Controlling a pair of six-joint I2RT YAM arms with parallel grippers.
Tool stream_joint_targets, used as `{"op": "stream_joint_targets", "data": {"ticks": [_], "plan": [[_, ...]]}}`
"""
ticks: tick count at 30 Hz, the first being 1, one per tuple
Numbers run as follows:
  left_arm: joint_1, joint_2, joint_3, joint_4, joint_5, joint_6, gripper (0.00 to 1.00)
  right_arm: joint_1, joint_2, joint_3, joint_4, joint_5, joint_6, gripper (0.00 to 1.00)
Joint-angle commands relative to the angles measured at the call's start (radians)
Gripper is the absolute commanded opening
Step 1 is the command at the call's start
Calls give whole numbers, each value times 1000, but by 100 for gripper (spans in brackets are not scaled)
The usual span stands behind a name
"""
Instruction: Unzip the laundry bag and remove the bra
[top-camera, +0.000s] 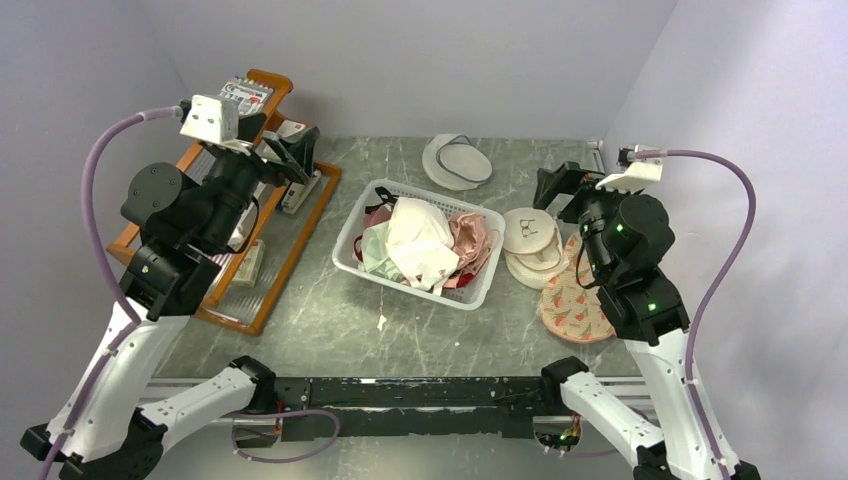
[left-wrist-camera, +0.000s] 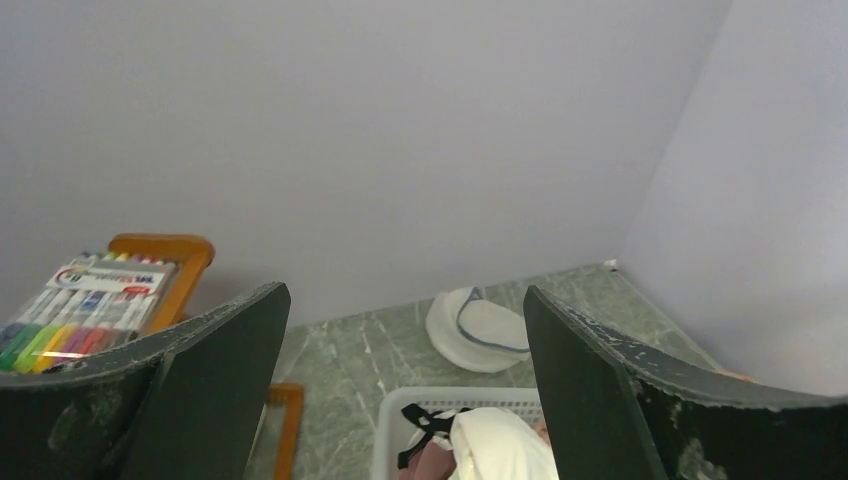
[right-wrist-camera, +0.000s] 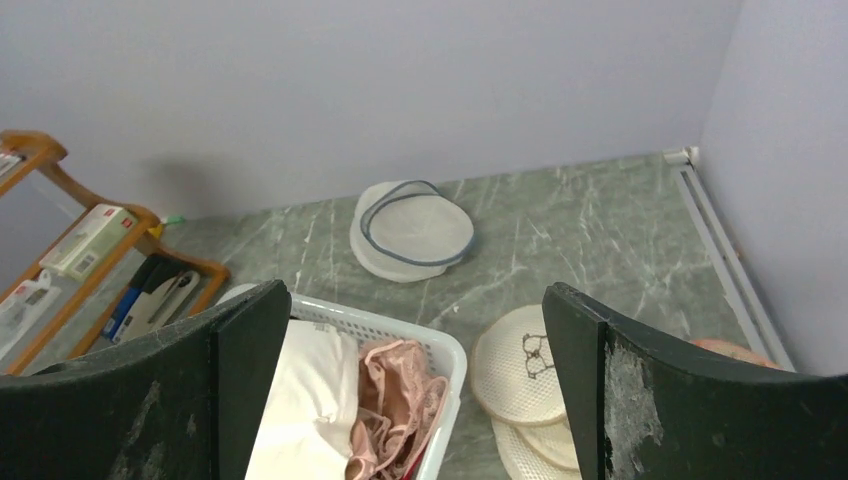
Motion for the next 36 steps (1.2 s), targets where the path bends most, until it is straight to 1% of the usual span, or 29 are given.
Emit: {"op": "stream_joint_targets", "data": {"ticks": [1, 7, 12, 15, 17, 20, 22, 25, 29, 32, 36], "plan": [[83, -16, -48, 51, 98, -39, 99, -39, -18, -26, -34, 53, 58, 100], [157, 2, -127, 87, 204, -86, 99, -83, -12, -56, -90, 89, 137, 100], [198, 41, -182, 116, 283, -141, 99, -110, -4, -155, -73, 111, 148, 100], [193, 72, -202, 112, 275, -158, 99, -121, 21, -226, -43, 108, 171, 100], [173, 89, -213, 108, 261, -160, 99, -127, 53, -276, -27, 71, 195, 100], [147, 112, -226, 108, 260, -163, 99, -133, 120, -322, -23, -37, 230, 100], [138, 126, -230, 108, 272, -172, 99, -135, 165, -339, -20, -163, 222, 100], [129, 148, -233, 113, 320, -195, 99, -138, 238, -363, -37, -357, 201, 100], [124, 172, -231, 127, 405, -237, 99, -138, 301, -390, -93, -501, 221, 100], [122, 183, -240, 152, 466, -255, 99, -137, 303, -453, -52, -625, 298, 100], [114, 192, -245, 160, 489, -303, 99, -103, 278, -583, 100, -753, 486, 100]]}}
